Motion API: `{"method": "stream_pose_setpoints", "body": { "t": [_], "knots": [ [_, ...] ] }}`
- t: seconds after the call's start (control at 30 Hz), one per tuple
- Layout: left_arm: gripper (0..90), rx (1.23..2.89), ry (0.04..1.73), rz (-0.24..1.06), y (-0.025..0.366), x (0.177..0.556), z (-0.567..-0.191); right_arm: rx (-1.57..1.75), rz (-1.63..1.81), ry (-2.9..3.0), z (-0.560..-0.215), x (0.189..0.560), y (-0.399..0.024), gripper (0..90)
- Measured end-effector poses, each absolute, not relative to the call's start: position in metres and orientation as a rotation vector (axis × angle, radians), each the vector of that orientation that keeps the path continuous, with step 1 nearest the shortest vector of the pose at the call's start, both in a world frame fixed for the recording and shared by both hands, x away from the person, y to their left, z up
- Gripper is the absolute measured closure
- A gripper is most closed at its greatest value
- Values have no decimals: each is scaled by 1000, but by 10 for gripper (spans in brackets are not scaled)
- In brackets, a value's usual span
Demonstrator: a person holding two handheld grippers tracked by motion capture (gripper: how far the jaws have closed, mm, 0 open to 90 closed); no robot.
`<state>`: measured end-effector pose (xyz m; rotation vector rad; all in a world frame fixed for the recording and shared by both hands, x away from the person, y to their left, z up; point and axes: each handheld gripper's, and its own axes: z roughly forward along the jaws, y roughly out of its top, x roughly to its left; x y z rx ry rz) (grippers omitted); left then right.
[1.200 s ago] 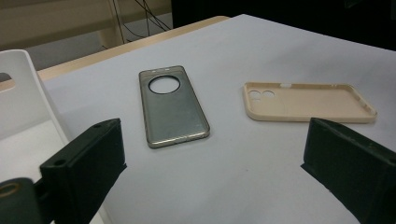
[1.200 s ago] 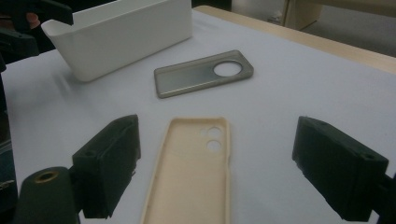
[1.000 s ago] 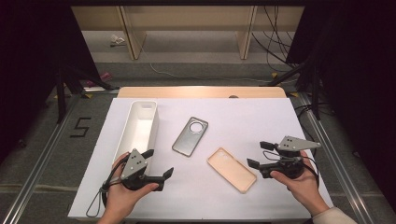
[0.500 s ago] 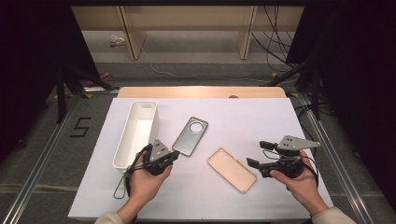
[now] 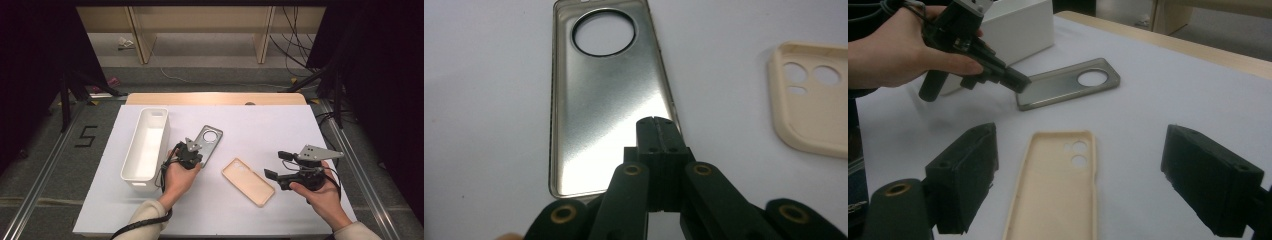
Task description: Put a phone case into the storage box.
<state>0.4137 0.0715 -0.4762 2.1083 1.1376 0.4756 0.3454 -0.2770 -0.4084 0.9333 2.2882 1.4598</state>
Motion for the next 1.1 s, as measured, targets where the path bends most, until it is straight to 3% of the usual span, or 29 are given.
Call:
{"method": "stream_pose_setpoints", "body": {
  "t": [1.1],
  "knots": [
    [900,2131,1166,338,39,428,-484,932,1468,2288,-409,346,-277,161]
  ]
}}
